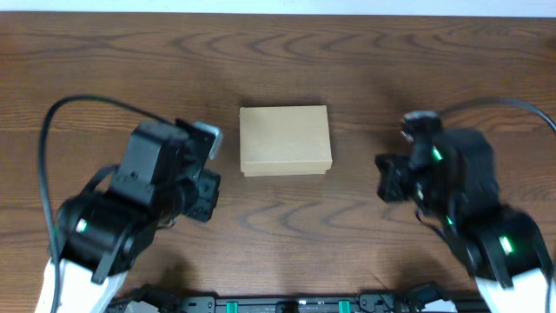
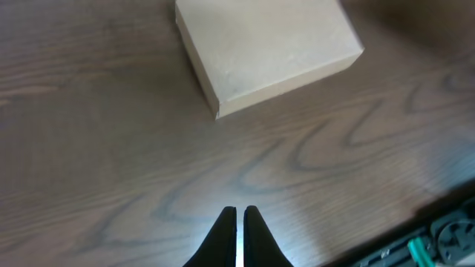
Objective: Pack container
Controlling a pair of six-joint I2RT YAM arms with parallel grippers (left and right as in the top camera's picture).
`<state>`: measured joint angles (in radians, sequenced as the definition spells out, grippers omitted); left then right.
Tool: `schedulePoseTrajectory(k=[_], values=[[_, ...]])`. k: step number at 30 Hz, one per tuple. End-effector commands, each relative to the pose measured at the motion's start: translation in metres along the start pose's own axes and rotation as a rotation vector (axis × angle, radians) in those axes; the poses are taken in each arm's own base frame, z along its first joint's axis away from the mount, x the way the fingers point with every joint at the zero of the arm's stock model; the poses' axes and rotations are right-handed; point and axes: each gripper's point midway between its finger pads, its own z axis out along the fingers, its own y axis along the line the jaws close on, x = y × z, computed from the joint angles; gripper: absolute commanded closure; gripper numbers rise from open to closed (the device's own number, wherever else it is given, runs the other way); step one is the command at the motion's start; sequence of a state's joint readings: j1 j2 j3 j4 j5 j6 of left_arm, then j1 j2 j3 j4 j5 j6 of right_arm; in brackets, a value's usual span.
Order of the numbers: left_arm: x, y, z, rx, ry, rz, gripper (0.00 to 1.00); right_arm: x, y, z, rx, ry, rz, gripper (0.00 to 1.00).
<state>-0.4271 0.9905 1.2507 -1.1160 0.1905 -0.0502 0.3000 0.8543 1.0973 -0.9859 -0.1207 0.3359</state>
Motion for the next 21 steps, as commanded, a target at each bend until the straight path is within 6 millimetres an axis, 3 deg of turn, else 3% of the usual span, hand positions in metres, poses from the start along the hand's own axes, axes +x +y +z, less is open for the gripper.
schedulePoseTrajectory(k=[1, 7, 11, 12, 13, 14, 15, 21], values=[[0.017, -0.002, -0.002, 0.017, -0.022, -0.047, 0.94, 0.028, -0.014, -0.016, 0.029, -0.040, -0.026, 0.98], [0.047, -0.001, 0.003, 0.033, -0.090, -0.093, 0.94, 0.084, -0.024, -0.026, -0.035, -0.075, -0.025, 0.98], [0.049, -0.003, 0.007, 0.062, -0.141, -0.123, 0.94, 0.089, -0.019, -0.035, -0.085, -0.125, -0.019, 0.98], [0.048, -0.003, 0.007, 0.063, -0.142, -0.150, 0.94, 0.089, -0.019, -0.036, -0.087, -0.131, -0.020, 0.88], [0.048, -0.003, 0.008, 0.064, -0.140, -0.174, 0.80, 0.090, -0.019, -0.036, -0.087, -0.129, -0.020, 0.67], [0.048, -0.003, 0.008, 0.064, -0.138, -0.197, 0.35, 0.092, -0.019, -0.035, -0.090, -0.119, -0.019, 0.30], [0.048, -0.003, 0.008, 0.065, -0.137, -0.217, 0.05, 0.095, -0.017, -0.035, -0.103, -0.103, -0.019, 0.01], [0.060, -0.002, 0.009, 0.062, -0.087, -0.270, 0.05, 0.110, 0.008, -0.038, -0.254, -0.028, -0.026, 0.01]])
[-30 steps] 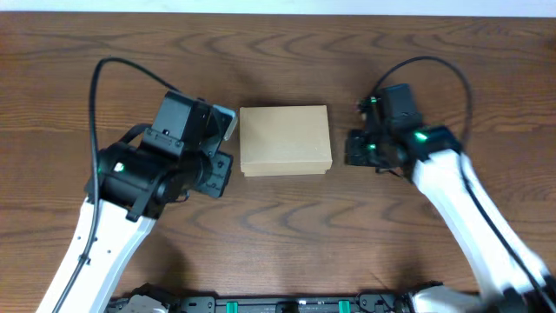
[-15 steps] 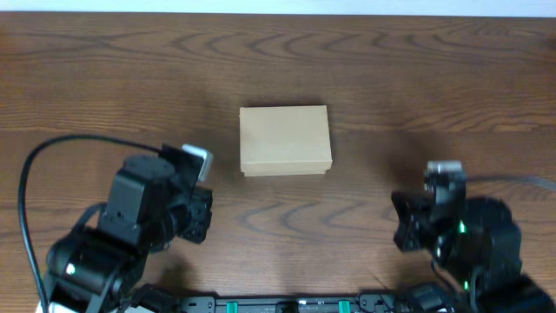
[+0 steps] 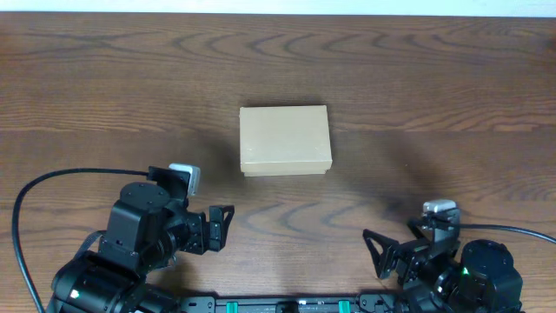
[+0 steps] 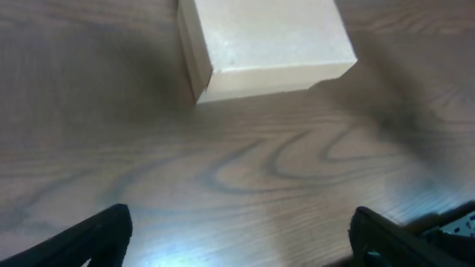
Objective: Pack container
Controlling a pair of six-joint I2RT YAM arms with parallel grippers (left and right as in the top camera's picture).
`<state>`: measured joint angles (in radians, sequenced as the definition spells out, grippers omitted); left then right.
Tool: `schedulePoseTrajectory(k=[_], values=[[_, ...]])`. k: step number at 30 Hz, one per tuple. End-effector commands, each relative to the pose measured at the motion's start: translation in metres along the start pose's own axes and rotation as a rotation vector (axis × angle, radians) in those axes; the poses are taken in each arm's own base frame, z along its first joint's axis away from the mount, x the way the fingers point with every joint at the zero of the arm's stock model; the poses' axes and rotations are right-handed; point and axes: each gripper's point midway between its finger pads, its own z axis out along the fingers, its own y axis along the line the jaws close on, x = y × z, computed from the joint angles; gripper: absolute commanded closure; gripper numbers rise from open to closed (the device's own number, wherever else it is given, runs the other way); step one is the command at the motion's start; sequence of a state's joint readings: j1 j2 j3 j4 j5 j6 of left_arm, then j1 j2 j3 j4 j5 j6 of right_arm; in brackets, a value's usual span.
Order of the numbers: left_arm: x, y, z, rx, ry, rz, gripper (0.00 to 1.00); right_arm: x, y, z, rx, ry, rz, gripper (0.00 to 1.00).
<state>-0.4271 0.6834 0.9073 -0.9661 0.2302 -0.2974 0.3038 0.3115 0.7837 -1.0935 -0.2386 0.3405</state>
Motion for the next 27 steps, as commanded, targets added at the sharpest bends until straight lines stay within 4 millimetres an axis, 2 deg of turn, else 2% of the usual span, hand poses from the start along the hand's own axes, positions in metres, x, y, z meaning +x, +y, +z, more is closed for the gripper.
schedulePoseTrajectory(k=[1, 16, 19, 21, 27], values=[[0.007, 0.002, 0.000, -0.004, 0.024, -0.050, 0.05, 0.009, 0.017, 0.000, -0.100, 0.043, 0.000, 0.01], [0.010, 0.002, -0.004, -0.006, 0.023, -0.049, 0.05, 0.009, 0.017, 0.000, -0.101, 0.043, 0.000, 0.01], [0.010, 0.031, -0.016, -0.160, -0.022, 0.020, 0.05, 0.009, 0.017, 0.000, -0.101, 0.043, 0.000, 0.01], [0.005, 0.044, -0.025, -0.223, -0.087, 0.028, 0.05, 0.009, 0.017, 0.000, -0.100, 0.043, 0.000, 0.01], [-0.003, 0.057, -0.034, -0.277, -0.301, 0.251, 0.05, 0.009, 0.017, 0.000, -0.100, 0.043, 0.000, 0.01]])
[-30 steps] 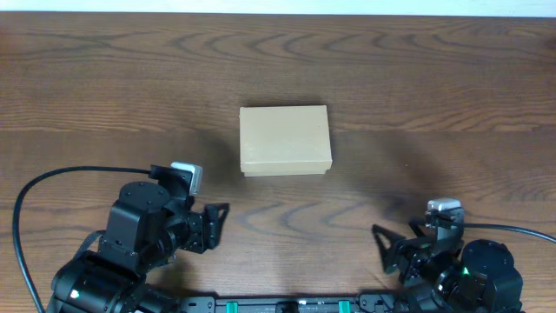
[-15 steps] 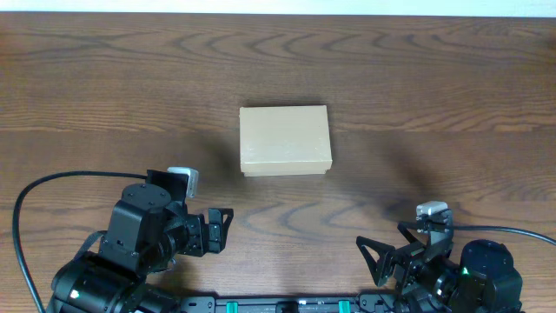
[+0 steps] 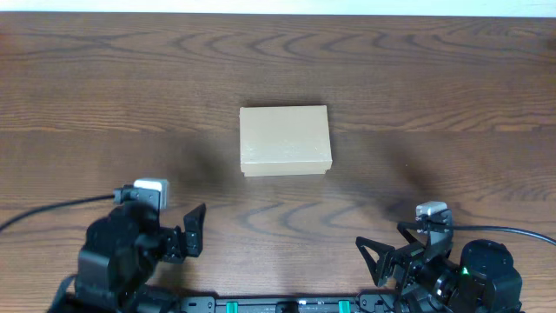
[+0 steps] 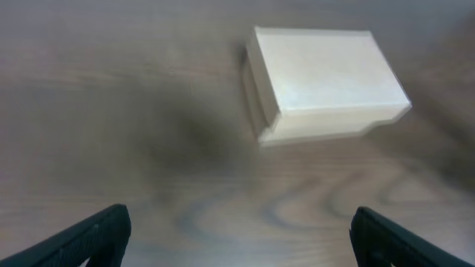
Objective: Pack container
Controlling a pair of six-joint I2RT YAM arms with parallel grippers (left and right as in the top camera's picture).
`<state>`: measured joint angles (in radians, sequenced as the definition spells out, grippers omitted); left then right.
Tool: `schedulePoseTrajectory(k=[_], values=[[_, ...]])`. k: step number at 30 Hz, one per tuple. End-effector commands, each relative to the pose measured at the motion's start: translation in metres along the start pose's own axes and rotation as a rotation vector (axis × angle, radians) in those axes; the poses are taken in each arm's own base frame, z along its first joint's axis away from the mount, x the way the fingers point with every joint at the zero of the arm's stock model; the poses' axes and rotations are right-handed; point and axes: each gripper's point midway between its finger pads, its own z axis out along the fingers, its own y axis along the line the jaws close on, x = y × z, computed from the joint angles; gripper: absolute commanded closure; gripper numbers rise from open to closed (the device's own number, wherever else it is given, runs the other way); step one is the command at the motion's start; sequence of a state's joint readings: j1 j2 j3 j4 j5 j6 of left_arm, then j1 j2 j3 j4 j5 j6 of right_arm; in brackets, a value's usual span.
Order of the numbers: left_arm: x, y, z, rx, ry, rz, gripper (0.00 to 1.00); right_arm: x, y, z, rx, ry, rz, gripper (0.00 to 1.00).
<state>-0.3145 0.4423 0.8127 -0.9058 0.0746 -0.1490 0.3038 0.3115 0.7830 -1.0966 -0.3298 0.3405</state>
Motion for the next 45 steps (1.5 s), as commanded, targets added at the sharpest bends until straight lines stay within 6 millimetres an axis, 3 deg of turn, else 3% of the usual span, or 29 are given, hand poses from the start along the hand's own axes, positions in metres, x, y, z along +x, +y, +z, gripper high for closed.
schedulePoseTrajectory(k=[1, 7, 19, 45], values=[[0.012, 0.019, 0.004, -0.080, -0.075, 0.163, 0.05, 0.003, 0.002, 0.001, -0.015, 0.009, -0.001, 0.01], [0.038, 0.035, 0.028, -0.117, -0.184, 0.175, 0.05, 0.003, 0.002, 0.001, -0.015, 0.009, -0.001, 0.01], [0.089, 0.023, 0.080, 0.037, -0.196, 0.094, 0.05, 0.003, 0.002, 0.001, -0.015, 0.009, -0.001, 0.01], [0.090, 0.022, 0.081, 0.045, -0.195, 0.082, 0.05, 0.003, 0.002, 0.001, -0.015, 0.009, -0.001, 0.01]])
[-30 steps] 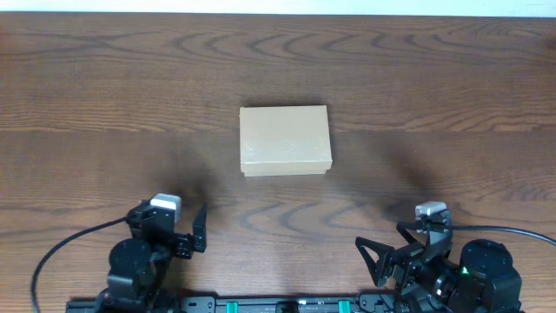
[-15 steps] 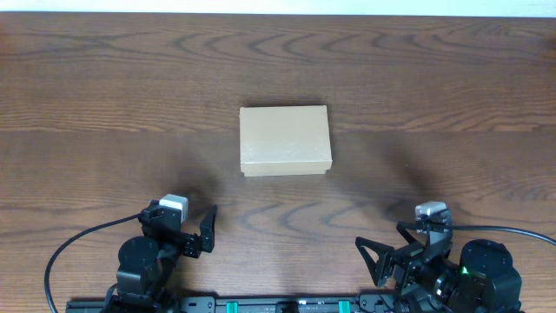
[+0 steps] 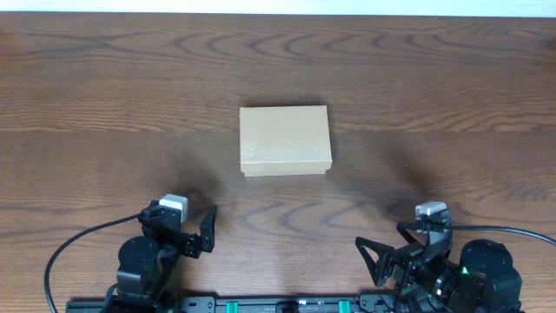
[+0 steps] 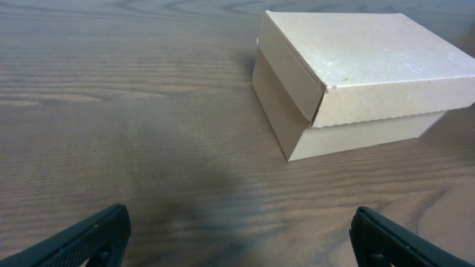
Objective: Pack container
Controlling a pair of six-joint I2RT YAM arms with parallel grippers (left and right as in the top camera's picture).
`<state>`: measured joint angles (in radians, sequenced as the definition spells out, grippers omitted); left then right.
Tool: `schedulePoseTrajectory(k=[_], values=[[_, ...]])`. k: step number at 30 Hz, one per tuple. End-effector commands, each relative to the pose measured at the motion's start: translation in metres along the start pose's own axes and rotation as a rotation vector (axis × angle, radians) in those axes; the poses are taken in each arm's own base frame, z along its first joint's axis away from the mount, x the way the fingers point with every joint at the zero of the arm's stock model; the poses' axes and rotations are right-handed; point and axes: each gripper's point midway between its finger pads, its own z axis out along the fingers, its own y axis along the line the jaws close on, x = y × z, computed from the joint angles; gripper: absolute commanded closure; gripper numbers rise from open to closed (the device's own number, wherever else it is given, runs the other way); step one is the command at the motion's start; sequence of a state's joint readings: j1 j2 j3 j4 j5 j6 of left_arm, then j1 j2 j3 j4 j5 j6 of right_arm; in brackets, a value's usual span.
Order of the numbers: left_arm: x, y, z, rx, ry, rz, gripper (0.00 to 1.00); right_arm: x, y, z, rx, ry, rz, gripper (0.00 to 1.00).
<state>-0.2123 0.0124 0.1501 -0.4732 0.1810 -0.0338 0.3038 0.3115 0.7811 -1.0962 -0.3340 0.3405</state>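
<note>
A shut tan cardboard box (image 3: 285,140) with its lid on lies in the middle of the wooden table; the left wrist view shows the box (image 4: 356,70) from low down, ahead and to the right. My left gripper (image 3: 182,229) sits low at the near edge, well short of the box. In its own view the left gripper (image 4: 237,231) is open wide, with only bare wood between the fingers (image 4: 96,233). My right gripper (image 3: 387,249) rests at the near right edge, its fingers spread and holding nothing.
A dark wooden table (image 3: 104,87) stretches on all sides of the box. A black rail (image 3: 278,305) with green fittings runs along the near edge between the two arm bases. Cables (image 3: 78,243) trail from both arms.
My left arm has drawn in and dropped lower at the near edge, so its camera now sees the box side-on. Its gripper stays open. The right arm and the box have not moved.
At first both arms stood raised on either side of the box, the left gripper shut. Then both were pulled back to the near edge with the left gripper open. The left arm has since settled lower there. The box has stayed shut in the same place.
</note>
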Motion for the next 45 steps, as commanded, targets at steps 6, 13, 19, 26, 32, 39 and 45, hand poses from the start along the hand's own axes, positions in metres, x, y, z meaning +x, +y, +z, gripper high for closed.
schedulePoseTrajectory(k=[6, 13, 19, 26, 32, 39, 45], values=[[0.005, -0.002, 0.002, 0.012, 0.006, -0.016, 0.05, 0.000, -0.002, 0.000, 0.010, -0.004, -0.017, 0.01], [0.005, -0.001, 0.002, 0.012, 0.006, -0.016, 0.05, -0.006, -0.011, 0.016, 0.041, -0.082, -0.136, 0.01], [0.005, -0.002, 0.002, 0.012, 0.006, -0.016, 0.05, 0.006, -0.013, 0.051, -0.021, -0.154, -0.226, 0.01], [0.005, -0.002, 0.002, 0.012, 0.006, -0.016, 0.05, 0.035, -0.029, 0.082, -0.044, -0.170, -0.218, 0.01], [0.005, -0.002, 0.002, 0.012, 0.006, -0.016, 0.05, 0.051, -0.040, 0.103, -0.044, -0.155, -0.177, 0.01], [0.005, -0.001, 0.002, 0.012, 0.006, -0.016, 0.05, 0.050, -0.040, 0.105, -0.048, -0.162, -0.173, 0.01], [0.005, -0.002, 0.002, 0.012, 0.006, -0.016, 0.05, 0.050, -0.040, 0.105, -0.048, -0.162, -0.172, 0.01]])
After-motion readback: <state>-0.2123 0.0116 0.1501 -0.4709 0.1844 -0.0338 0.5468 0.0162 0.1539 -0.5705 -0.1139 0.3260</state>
